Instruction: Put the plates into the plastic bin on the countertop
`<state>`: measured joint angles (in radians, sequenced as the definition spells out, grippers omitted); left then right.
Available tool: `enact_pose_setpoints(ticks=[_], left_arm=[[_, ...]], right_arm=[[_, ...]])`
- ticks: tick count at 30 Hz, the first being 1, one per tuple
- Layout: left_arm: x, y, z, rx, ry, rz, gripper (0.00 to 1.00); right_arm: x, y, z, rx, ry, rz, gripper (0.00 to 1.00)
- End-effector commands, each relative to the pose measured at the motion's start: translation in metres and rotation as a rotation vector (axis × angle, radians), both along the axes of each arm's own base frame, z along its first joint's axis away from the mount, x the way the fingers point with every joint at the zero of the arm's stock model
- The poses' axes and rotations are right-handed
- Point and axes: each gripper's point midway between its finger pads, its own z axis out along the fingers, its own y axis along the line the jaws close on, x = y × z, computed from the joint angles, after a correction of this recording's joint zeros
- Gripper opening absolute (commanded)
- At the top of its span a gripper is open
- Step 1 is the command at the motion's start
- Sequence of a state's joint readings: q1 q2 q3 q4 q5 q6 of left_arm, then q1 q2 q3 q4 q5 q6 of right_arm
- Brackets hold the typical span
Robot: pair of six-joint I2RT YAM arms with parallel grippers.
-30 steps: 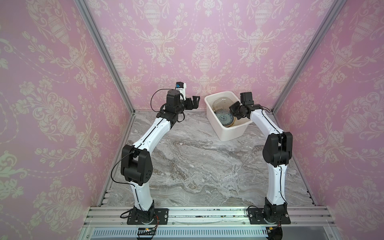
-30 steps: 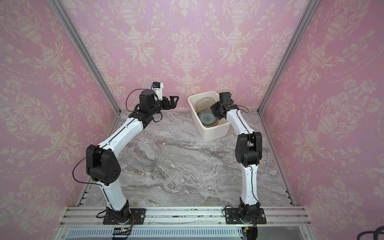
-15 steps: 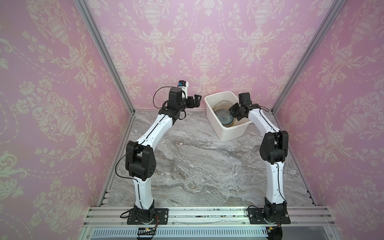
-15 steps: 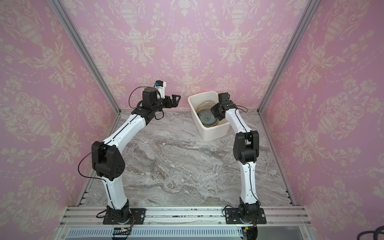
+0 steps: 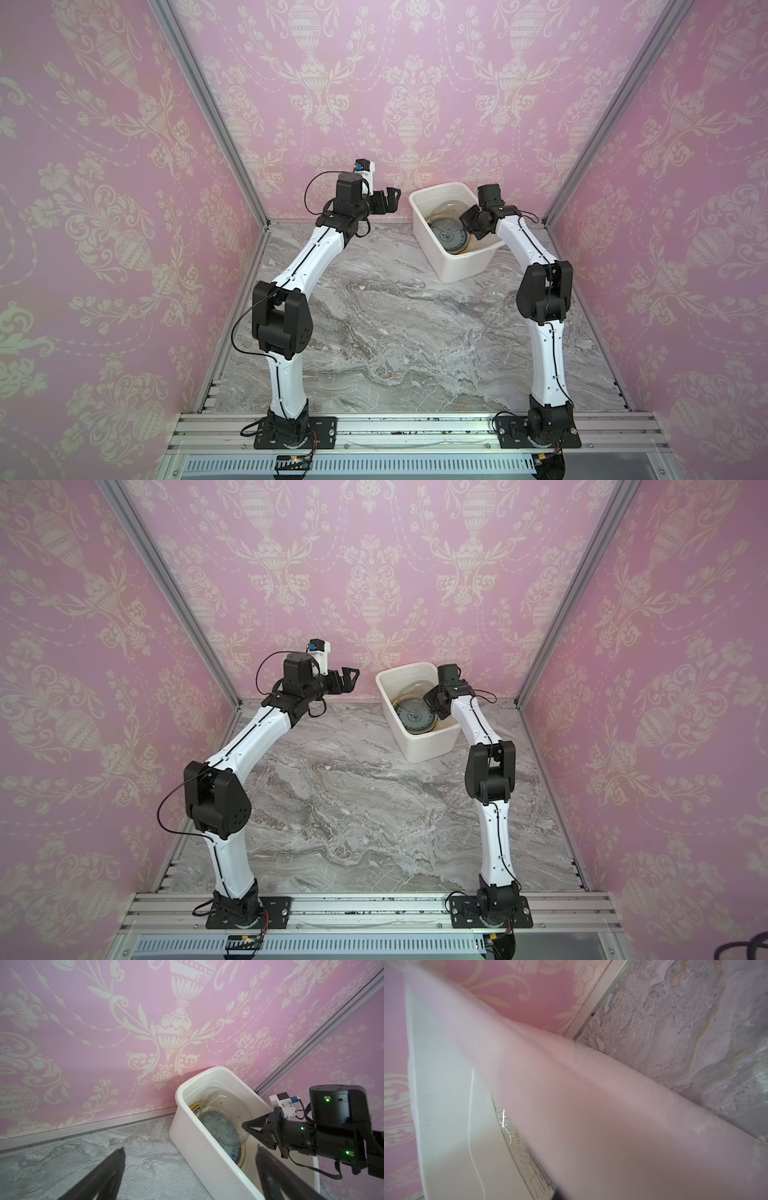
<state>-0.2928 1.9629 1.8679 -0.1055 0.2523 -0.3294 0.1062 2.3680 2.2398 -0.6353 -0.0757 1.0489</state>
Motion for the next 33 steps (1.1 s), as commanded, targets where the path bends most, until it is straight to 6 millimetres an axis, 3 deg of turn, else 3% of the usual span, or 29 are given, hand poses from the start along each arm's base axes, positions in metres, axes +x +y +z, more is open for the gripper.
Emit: enact_pose_setpoints(ticks=[1, 7, 17, 33], left_arm=[[0.006, 0.006, 0.001, 0.024, -0.005, 0.010, 0.99], [0.012, 0.016, -0.006, 0.004, 0.015, 0.023, 0.99], [0.018, 0.057, -0.014, -0.068, 0.047, 0.107, 0.99], [0.023, 0.061, -0.016, -0.059, 0.058, 0.126, 0.99]], right_arm=[[-0.023, 0.004, -0.038, 0.042, 0.162, -0.047, 0.04], [-0.037, 0.017, -0.032, 0.100, 0.189, -0.133, 0.03], [-0.043, 0.031, -0.041, 0.147, 0.234, -0.176, 0.05], [-0.049, 0.034, -0.042, 0.124, 0.266, -0.150, 0.25]])
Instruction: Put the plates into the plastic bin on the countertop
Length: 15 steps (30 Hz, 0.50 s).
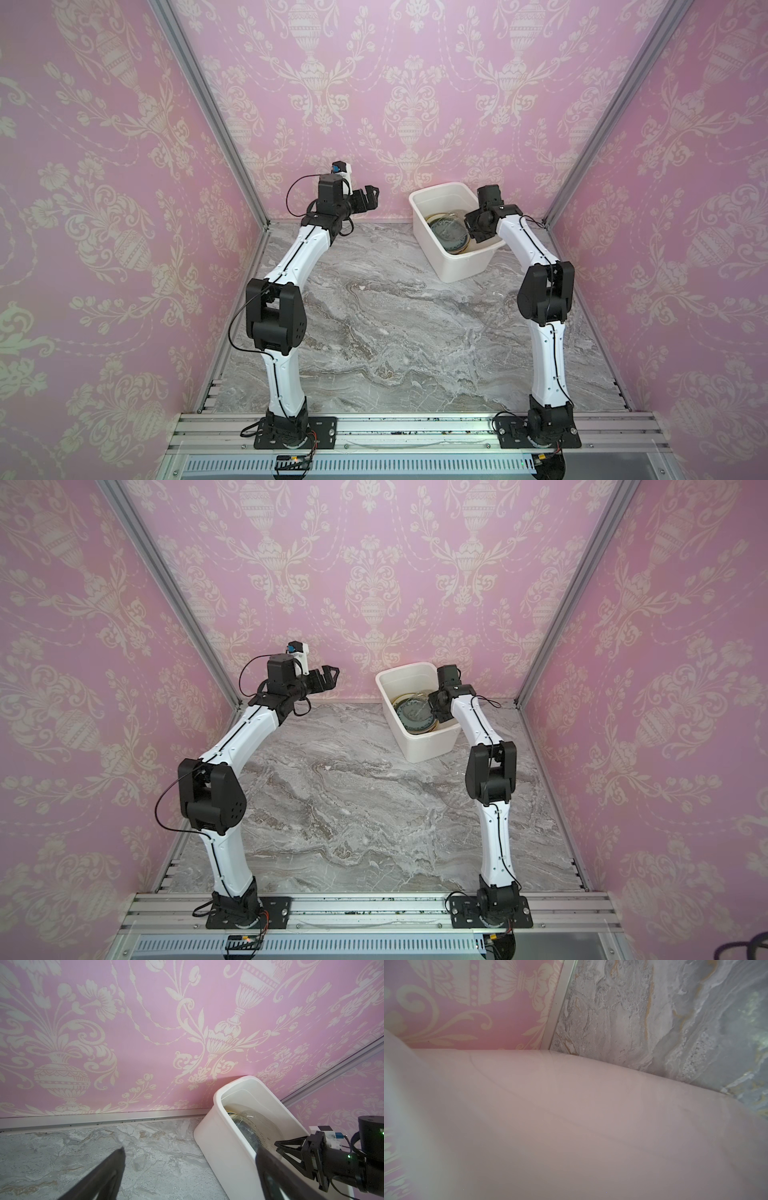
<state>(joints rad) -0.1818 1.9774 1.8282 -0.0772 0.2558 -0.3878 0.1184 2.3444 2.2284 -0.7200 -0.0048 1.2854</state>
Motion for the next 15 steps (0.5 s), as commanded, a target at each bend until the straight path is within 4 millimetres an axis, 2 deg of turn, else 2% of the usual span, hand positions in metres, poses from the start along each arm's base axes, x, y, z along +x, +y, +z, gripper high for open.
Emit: enact_pose_setpoints(ticks=[1, 9, 12, 15], left_arm=[[0.000, -0.002, 0.006, -0.017, 0.004, 0.001, 0.99], [-0.009, -0.001, 0.010, -0.019, -0.002, -0.003, 0.99], [-0.015, -0.004, 0.012, -0.031, -0.004, -0.019, 0.99], [-0.024, -0.010, 0.012, -0.042, 0.005, -0.061, 0.99]], right_arm=[[-0.031, 0.041, -0.036, 0.065, 0.160, 0.074, 0.27], [-0.030, 0.044, -0.022, 0.061, 0.125, 0.107, 0.49], [-0.021, 0.049, 0.000, 0.048, 0.044, 0.164, 0.57], [-0.008, 0.062, 0.042, 0.031, -0.111, 0.282, 0.62]])
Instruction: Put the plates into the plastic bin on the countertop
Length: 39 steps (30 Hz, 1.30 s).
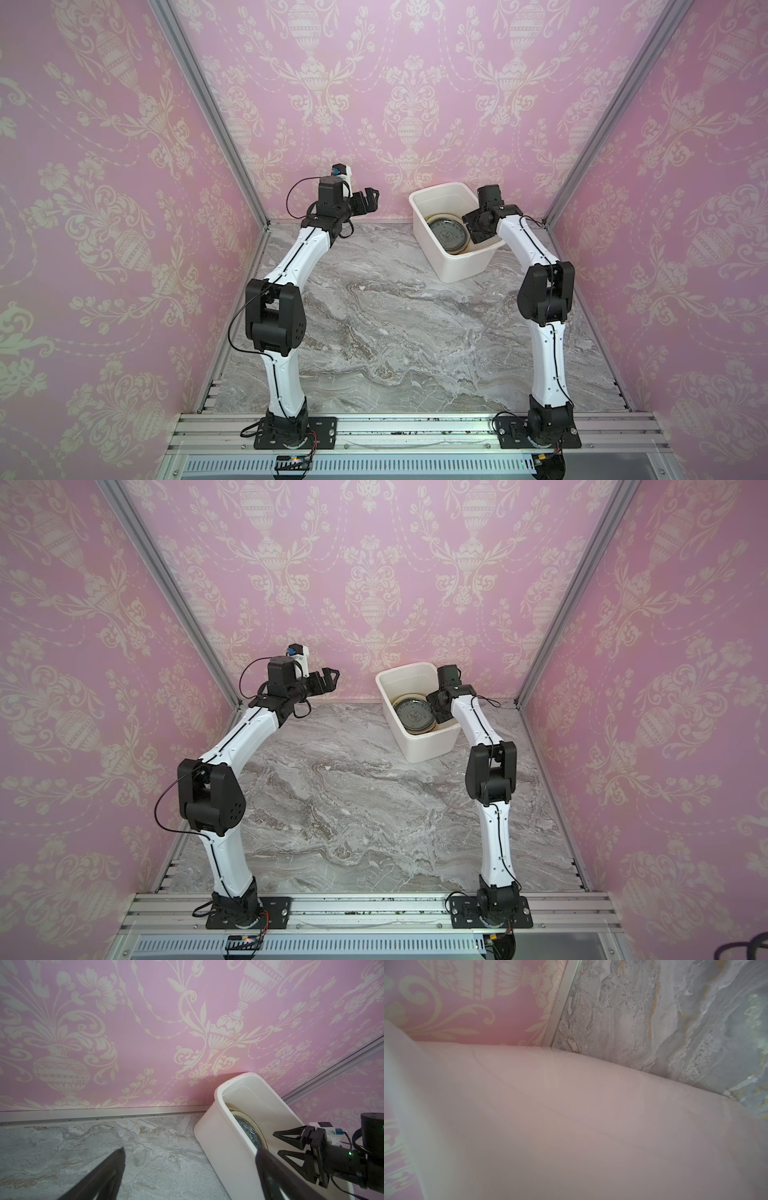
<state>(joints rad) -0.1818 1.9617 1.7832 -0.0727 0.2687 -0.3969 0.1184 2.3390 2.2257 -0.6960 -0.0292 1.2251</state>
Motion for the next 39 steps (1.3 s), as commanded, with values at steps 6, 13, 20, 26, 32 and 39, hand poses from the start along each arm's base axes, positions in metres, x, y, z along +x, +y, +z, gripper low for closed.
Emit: enact_pose_setpoints(ticks=[6, 13, 20, 26, 32, 39], left_arm=[[-0.050, -0.029, 0.018, -0.031, 0.026, -0.152, 0.99], [-0.102, -0.063, -0.002, 0.055, 0.098, -0.283, 0.99], [-0.156, -0.103, -0.024, 0.066, 0.178, -0.408, 0.99], [-0.197, -0.119, -0.048, 0.063, 0.259, -0.482, 0.99], [-0.217, -0.120, -0.057, 0.089, 0.280, -0.495, 0.99], [-0.233, -0.129, -0.056, 0.116, 0.294, -0.547, 0.99]], right_arm=[[-0.029, 0.069, 0.109, -0.048, -0.254, 0.445, 0.62], [-0.100, 0.012, 0.132, -0.181, -0.188, 0.408, 0.62], [-0.189, -0.049, 0.090, -0.224, -0.004, 0.309, 0.60], [-0.260, -0.065, 0.037, -0.190, 0.242, 0.312, 0.60], [-0.317, -0.067, -0.020, -0.152, 0.399, 0.271, 0.60], [-0.348, -0.072, -0.057, -0.151, 0.412, 0.238, 0.60]])
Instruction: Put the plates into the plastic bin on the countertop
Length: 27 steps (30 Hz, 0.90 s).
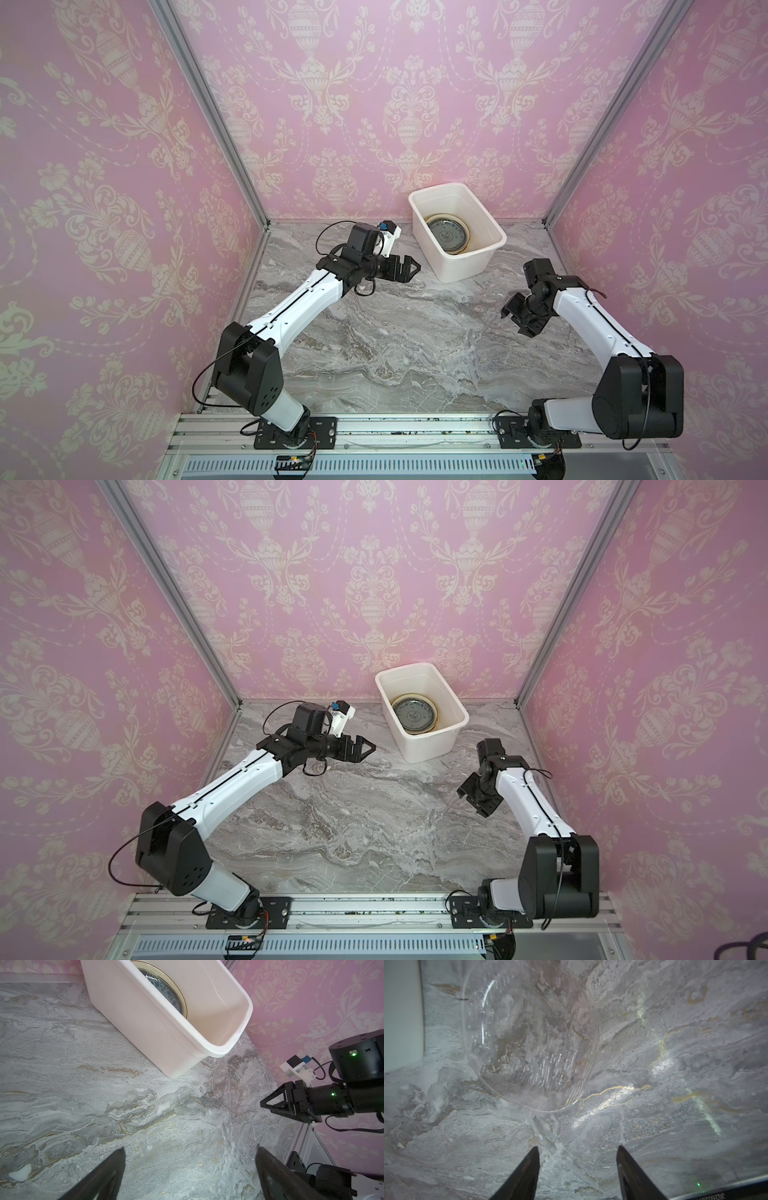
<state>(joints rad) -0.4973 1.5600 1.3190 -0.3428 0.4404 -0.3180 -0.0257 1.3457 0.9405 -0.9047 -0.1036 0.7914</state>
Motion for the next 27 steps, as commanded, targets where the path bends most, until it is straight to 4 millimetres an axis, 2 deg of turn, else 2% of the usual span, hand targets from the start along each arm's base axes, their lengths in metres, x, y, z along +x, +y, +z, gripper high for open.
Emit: enact_pose_setpoints(ticks=[1, 5, 14, 27], left_arm=[[-0.017, -0.002, 0.005, 0.024, -0.004, -0.056, 0.99], [-0.020, -0.001, 0.009, 0.033, -0.007, -0.063, 0.99], [-0.019, -0.002, 0.016, 0.057, -0.006, -0.069, 0.99], [-0.020, -0.002, 0.022, 0.097, -0.015, -0.067, 0.99]], right_arm=[[0.002, -0.005, -0.007, -0.008, -0.064, -0.048, 0.60], [0.008, -0.002, -0.025, 0.042, -0.125, -0.080, 0.56], [0.022, -0.002, -0.053, 0.109, -0.221, -0.137, 0.49], [0.041, -0.002, -0.075, 0.195, -0.354, -0.157, 0.34]])
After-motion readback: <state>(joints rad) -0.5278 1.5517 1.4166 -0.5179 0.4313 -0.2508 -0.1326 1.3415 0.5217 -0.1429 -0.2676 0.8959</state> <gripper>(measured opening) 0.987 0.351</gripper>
